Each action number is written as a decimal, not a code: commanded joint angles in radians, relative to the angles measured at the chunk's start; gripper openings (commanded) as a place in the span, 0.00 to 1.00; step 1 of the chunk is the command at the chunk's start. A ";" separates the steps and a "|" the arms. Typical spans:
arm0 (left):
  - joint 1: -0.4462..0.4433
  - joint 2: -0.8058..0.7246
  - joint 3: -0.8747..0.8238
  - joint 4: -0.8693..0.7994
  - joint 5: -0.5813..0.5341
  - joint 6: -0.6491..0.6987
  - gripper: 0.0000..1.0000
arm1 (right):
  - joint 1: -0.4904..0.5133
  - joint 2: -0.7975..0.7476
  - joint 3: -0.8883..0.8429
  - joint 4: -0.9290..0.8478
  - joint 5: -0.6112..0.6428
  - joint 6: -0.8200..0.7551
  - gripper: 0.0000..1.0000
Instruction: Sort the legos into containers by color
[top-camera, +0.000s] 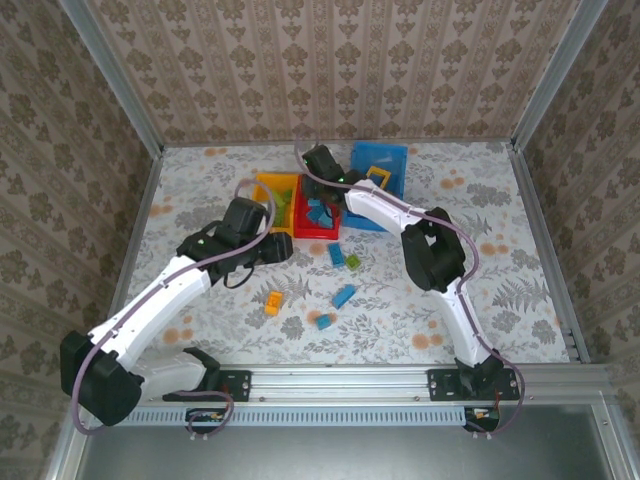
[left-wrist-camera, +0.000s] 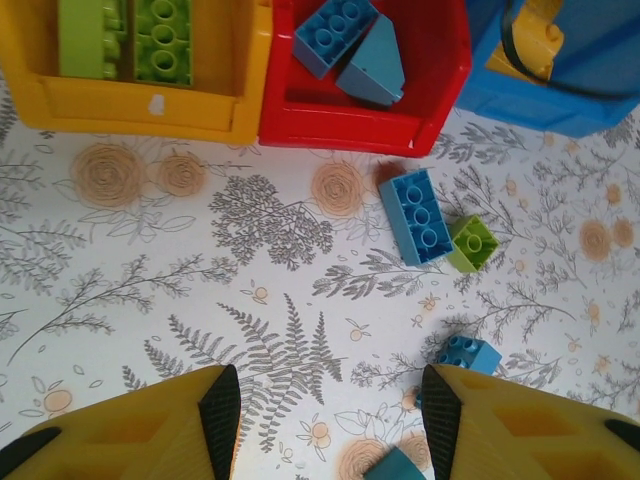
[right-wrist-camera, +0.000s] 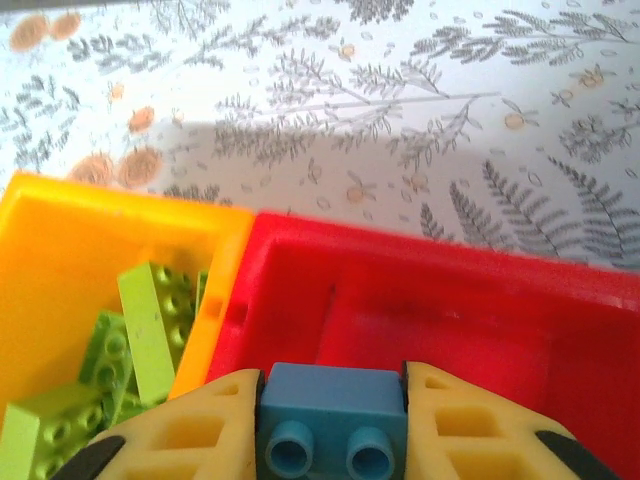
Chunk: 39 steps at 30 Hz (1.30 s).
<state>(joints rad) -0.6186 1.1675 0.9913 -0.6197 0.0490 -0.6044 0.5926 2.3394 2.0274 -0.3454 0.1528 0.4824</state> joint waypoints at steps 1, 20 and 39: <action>-0.010 0.008 0.024 0.022 0.024 0.041 0.54 | -0.014 0.043 0.075 -0.050 -0.071 0.033 0.40; -0.003 -0.021 -0.012 -0.225 -0.007 0.066 0.65 | 0.051 -0.509 -0.606 0.369 -0.067 -0.130 0.58; -0.221 0.381 0.139 0.009 0.066 0.052 0.71 | 0.141 -1.359 -1.393 0.054 0.073 -0.082 0.67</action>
<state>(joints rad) -0.7963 1.4689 1.0378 -0.6807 0.1093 -0.5709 0.7471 1.0599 0.6556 -0.1398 0.1505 0.3698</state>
